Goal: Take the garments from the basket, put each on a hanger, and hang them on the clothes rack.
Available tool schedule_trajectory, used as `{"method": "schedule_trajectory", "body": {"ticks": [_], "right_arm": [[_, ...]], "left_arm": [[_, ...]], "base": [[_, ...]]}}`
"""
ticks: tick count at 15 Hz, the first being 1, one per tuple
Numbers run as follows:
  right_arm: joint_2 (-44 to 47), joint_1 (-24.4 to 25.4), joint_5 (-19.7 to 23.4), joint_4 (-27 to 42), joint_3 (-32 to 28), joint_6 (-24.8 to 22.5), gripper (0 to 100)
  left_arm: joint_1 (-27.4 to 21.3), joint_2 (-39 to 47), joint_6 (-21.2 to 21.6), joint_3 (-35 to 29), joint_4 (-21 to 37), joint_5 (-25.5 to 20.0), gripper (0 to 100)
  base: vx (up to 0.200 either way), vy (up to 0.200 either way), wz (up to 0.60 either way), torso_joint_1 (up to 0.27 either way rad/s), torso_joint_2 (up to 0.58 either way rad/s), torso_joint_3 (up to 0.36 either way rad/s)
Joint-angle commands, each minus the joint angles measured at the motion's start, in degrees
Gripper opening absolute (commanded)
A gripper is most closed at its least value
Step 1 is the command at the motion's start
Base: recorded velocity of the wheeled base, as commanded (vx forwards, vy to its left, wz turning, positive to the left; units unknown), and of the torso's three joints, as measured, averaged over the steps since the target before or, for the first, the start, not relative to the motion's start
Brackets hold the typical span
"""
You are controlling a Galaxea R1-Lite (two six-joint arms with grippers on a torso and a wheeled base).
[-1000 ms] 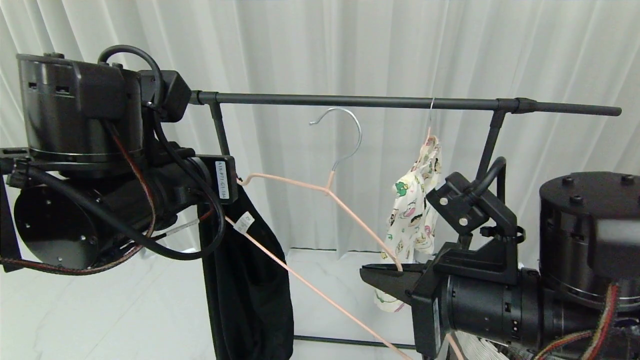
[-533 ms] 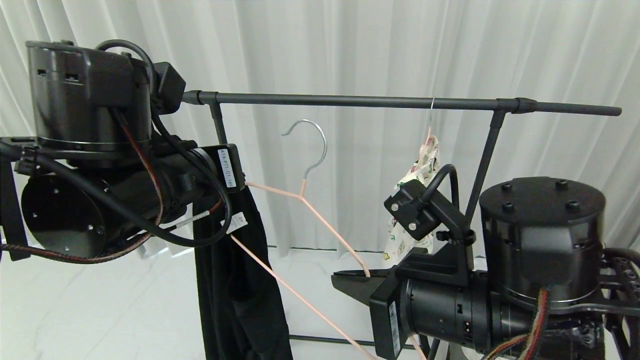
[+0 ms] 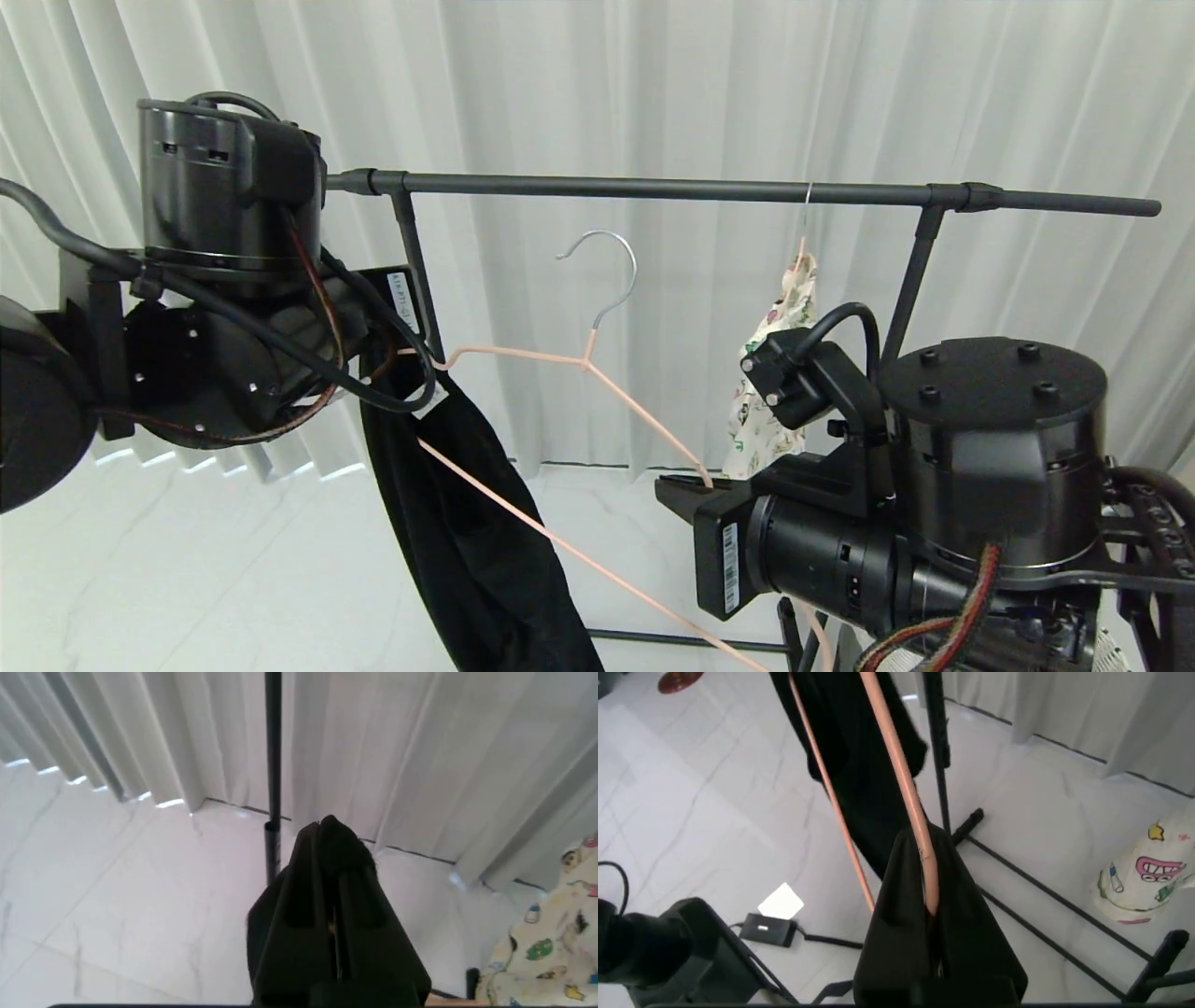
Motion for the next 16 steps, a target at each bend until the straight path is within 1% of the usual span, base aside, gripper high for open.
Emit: {"method": "schedule_trajectory", "body": {"ticks": [1,2,5,7,11,13,16], "right_arm": [[-1.0,0.0,-0.3,-0.1,0.1,0.0,0],[-1.2,0.0,-0.4,0.0,0.2,0.0,0],[-1.2,-0.1,-1.7,0.0,0.2,-0.1,0],[-0.9,-0.1,-2.6,0.1,0.2,-0.1,0],[0.2,-0.2,-3.1,0.0,0.1,-0.1,0],[0.7,-0.2,-4.2,-0.1,-0.1,-0.1,0],[1.7,-0.3,-6.1,-0.5,-0.5,0.0,0]], "left_arm": [[0.1,1.7,0.1,-0.2,0.0,1.4,0],[0.1,2.1,0.2,-0.2,0.0,2.6,0],[0.1,2.2,0.3,-0.8,0.0,3.7,0],[0.1,2.6,0.4,-2.1,0.0,5.9,0],[0.1,2.5,0.4,-2.6,0.0,7.2,0],[0.1,2.5,0.6,-2.7,0.0,10.0,0],[0.1,2.7,0.5,-2.6,0.0,10.7,0]], "base": [[0.0,0.0,0.0,0.0,0.0,0.0],[0.0,0.0,0.0,0.0,0.0,0.0],[0.0,0.0,0.0,0.0,0.0,0.0],[0.0,0.0,0.0,0.0,0.0,0.0],[0.0,0.0,0.0,0.0,0.0,0.0],[0.0,0.0,0.0,0.0,0.0,0.0],[0.0,0.0,0.0,0.0,0.0,0.0]]}}
